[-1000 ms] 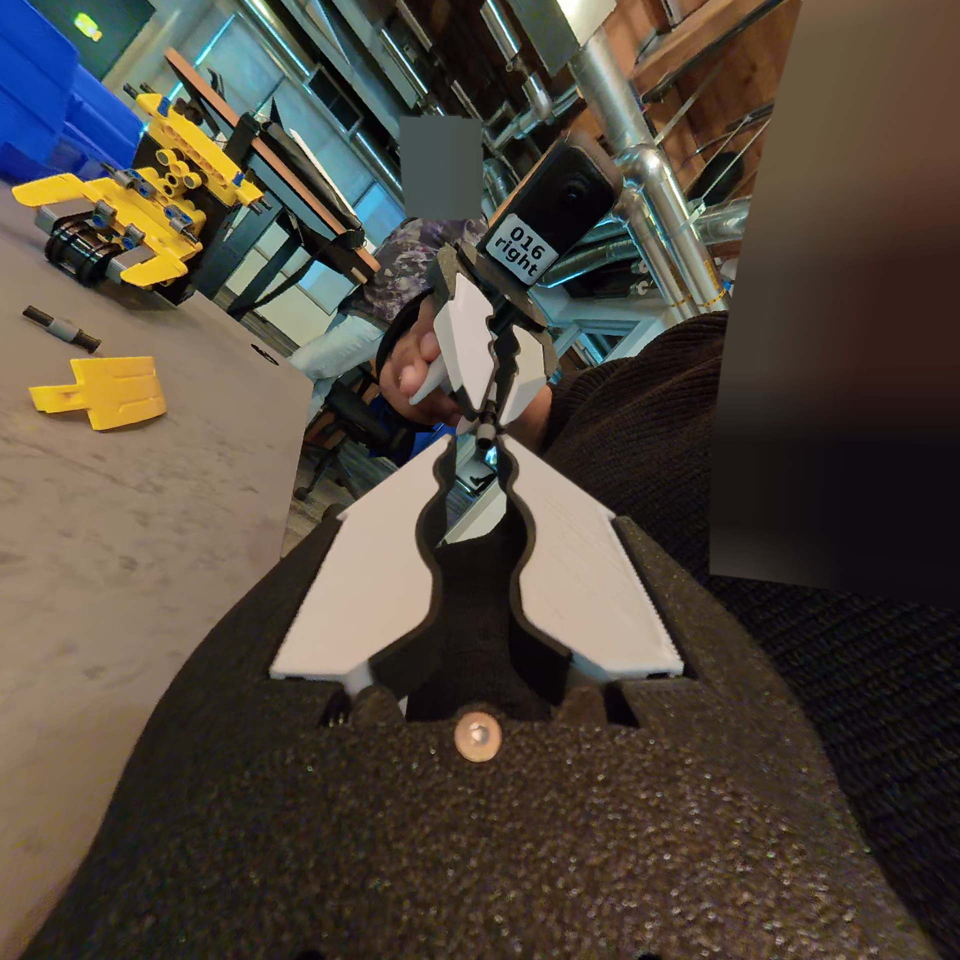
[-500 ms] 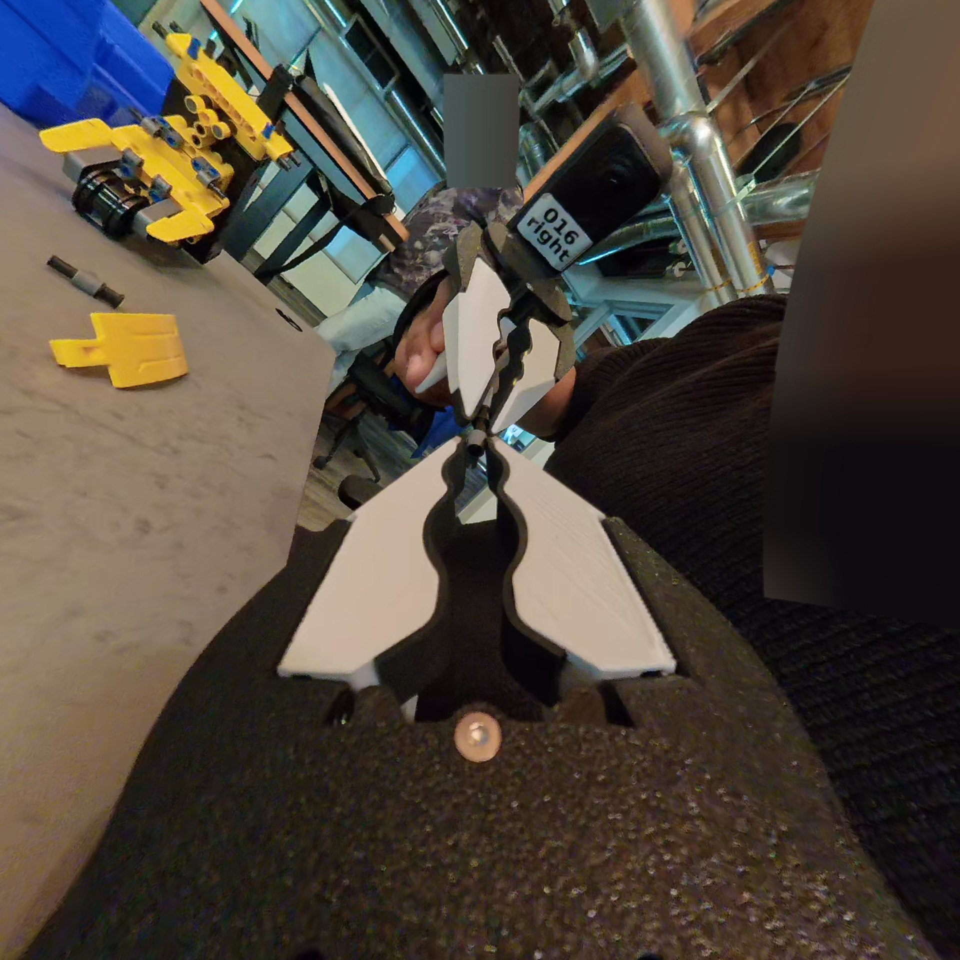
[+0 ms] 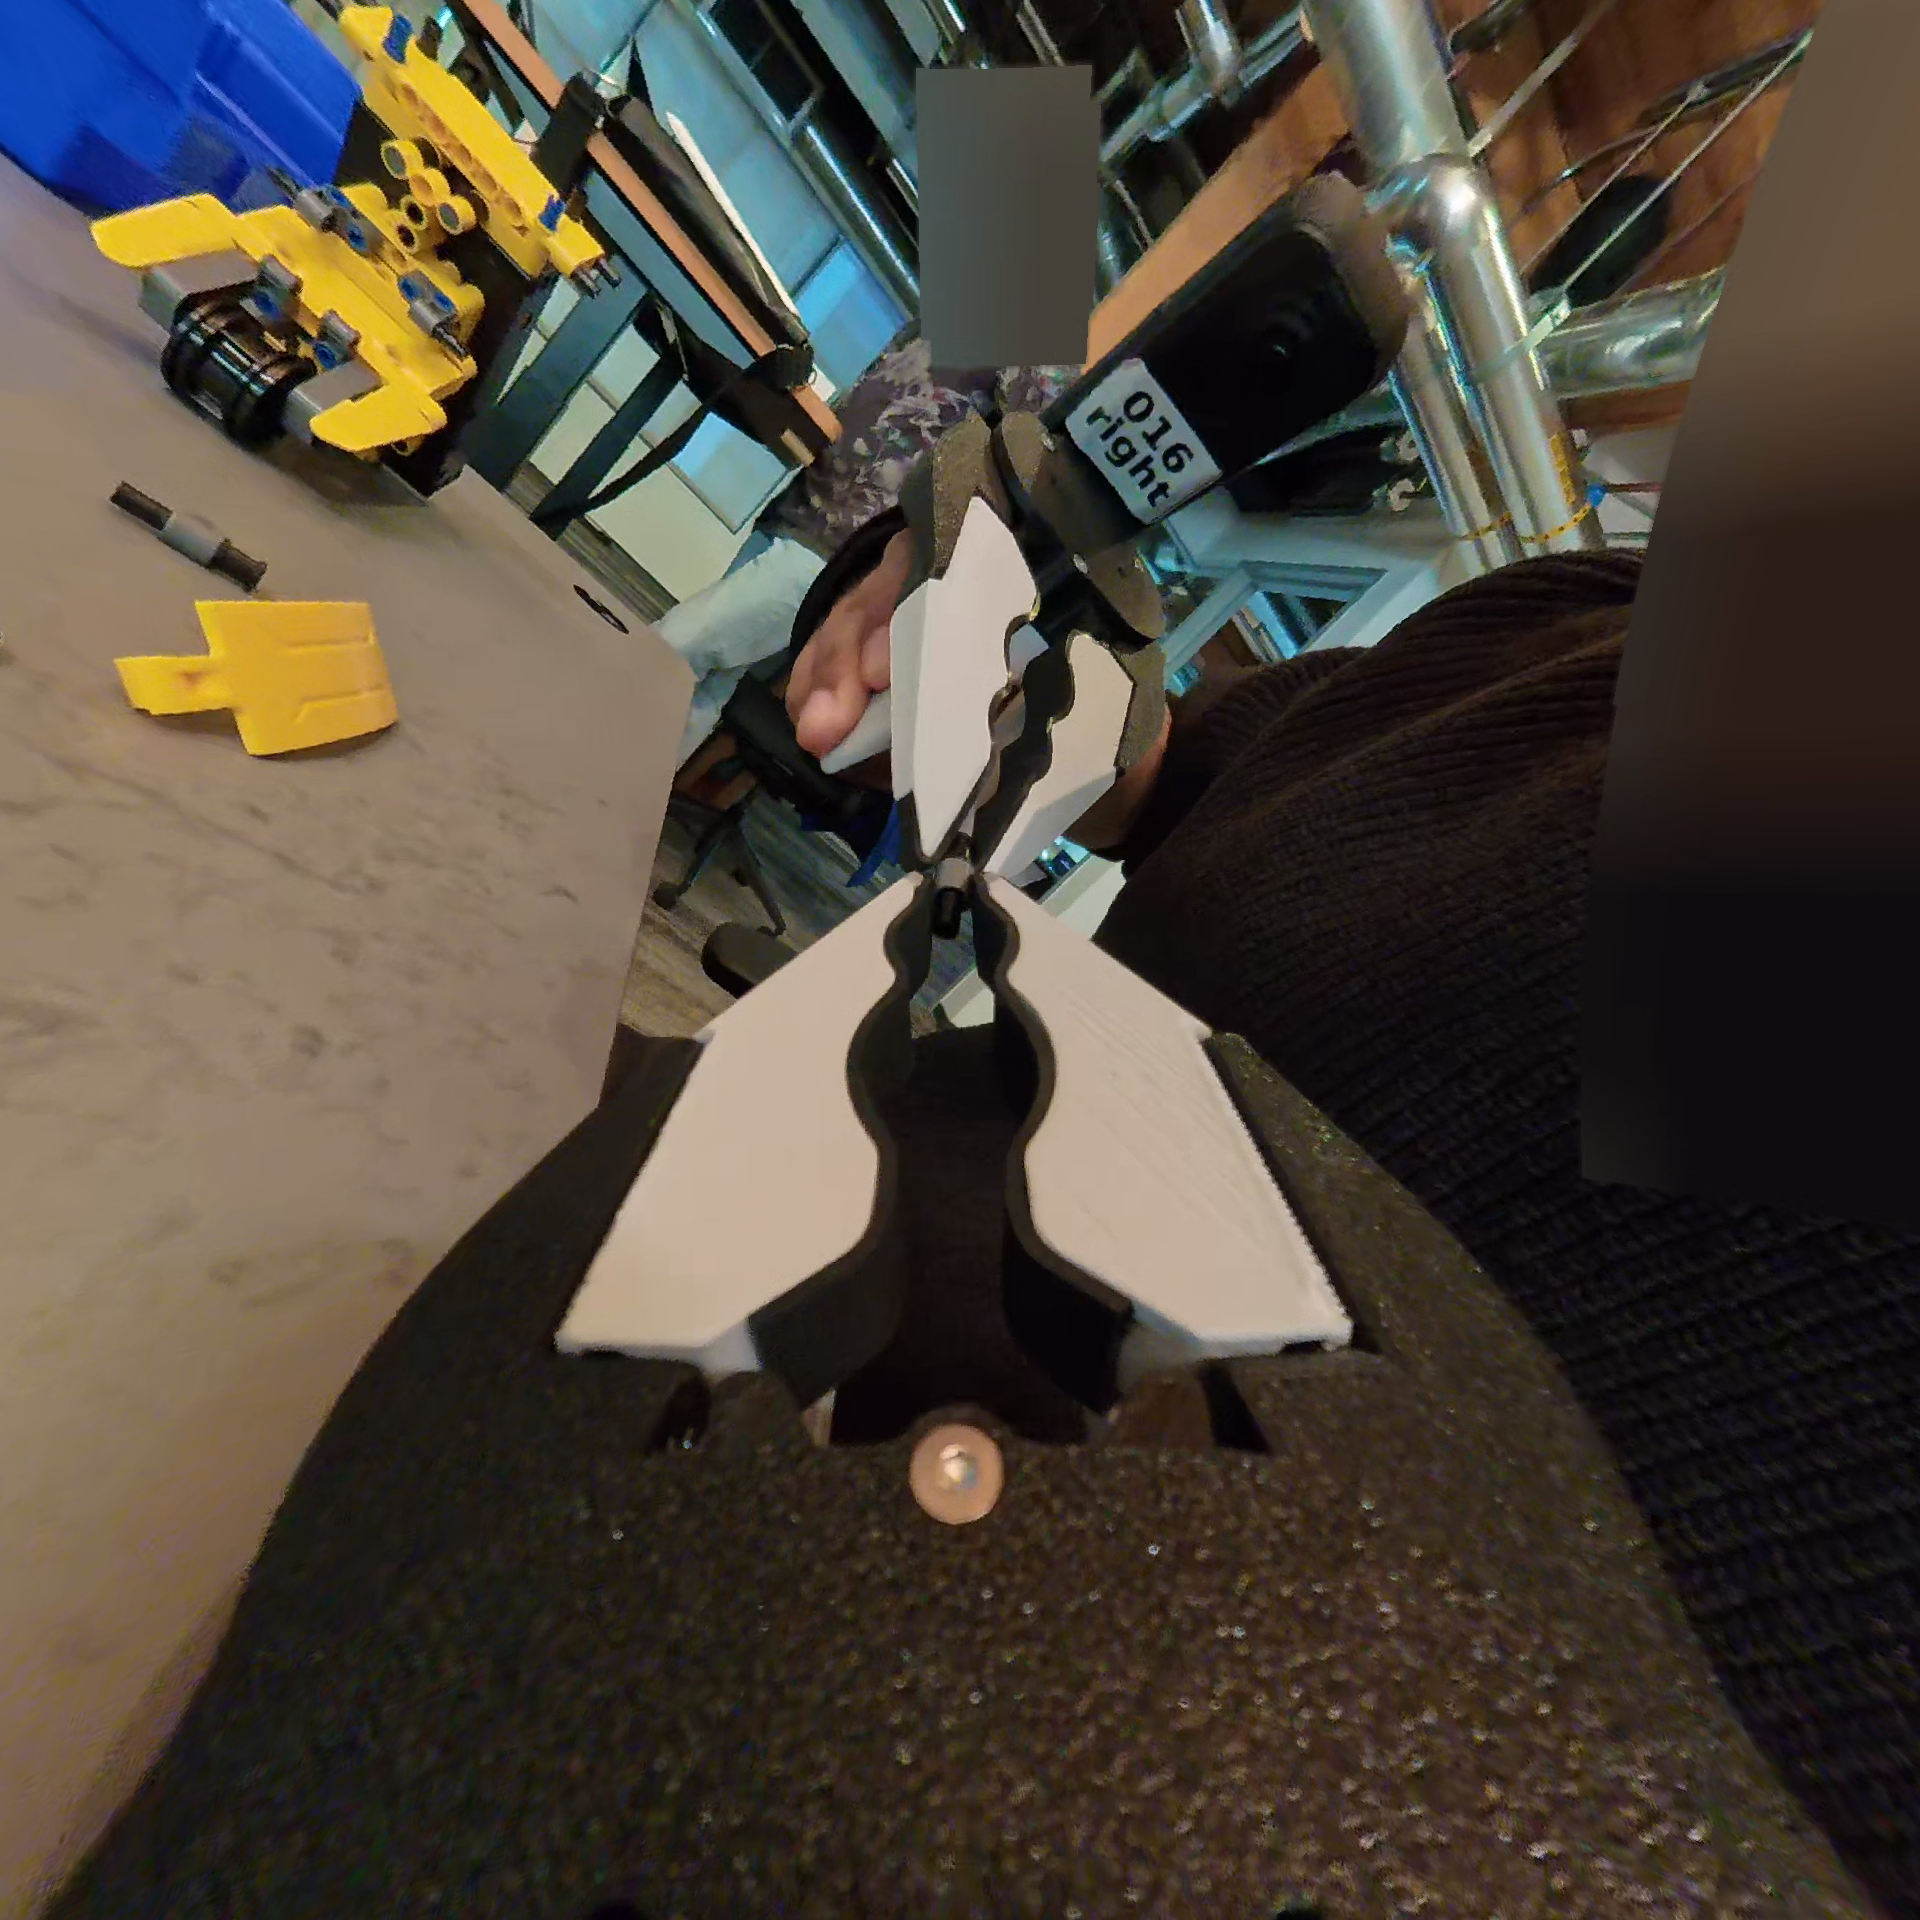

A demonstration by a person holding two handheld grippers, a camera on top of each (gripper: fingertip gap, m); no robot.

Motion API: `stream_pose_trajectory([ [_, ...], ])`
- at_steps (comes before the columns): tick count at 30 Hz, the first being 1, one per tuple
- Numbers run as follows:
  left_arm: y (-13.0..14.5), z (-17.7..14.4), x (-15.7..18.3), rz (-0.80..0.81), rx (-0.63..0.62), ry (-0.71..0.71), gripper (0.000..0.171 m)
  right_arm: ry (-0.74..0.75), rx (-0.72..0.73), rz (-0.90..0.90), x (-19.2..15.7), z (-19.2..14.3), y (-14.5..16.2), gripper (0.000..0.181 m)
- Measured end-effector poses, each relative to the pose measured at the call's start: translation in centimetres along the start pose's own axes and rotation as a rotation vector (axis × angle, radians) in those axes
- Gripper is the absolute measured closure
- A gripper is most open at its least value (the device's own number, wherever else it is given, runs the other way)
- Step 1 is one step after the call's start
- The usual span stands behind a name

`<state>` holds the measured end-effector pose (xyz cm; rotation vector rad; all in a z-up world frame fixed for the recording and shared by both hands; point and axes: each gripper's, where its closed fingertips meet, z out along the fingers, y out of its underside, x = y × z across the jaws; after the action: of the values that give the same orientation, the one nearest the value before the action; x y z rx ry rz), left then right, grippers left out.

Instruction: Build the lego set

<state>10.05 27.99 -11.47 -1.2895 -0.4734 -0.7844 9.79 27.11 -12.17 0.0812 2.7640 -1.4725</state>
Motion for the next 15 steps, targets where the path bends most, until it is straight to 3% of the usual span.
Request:
stream_pose_trajectory([
  [2,-0.5,-0.1,0.0,0.006,0.031,-0.005,0.166,0.018,0.018,0.033,0.6,-0.2,-0.3,0.171],
  [4,-1.2,-0.5,0.1,0.007,0.079,-0.009,0.166,0.058,0.024,0.078,1.4,-0.4,-0.5,0.148],
  [7,-2.5,-1.6,-0.3,0.017,0.153,-0.049,0.166,0.183,0.084,0.062,3.1,-1.1,-1.0,0.141],
  [12,-4.9,-4.0,-1.0,-0.009,0.372,-0.109,0.165,0.517,0.149,-0.067,5.0,-0.9,-1.5,0.148],
  [15,-5.9,-5.2,-0.9,-0.004,0.476,-0.146,0.165,0.653,0.287,-0.16,4.6,0.0,-3.7,0.155],
])
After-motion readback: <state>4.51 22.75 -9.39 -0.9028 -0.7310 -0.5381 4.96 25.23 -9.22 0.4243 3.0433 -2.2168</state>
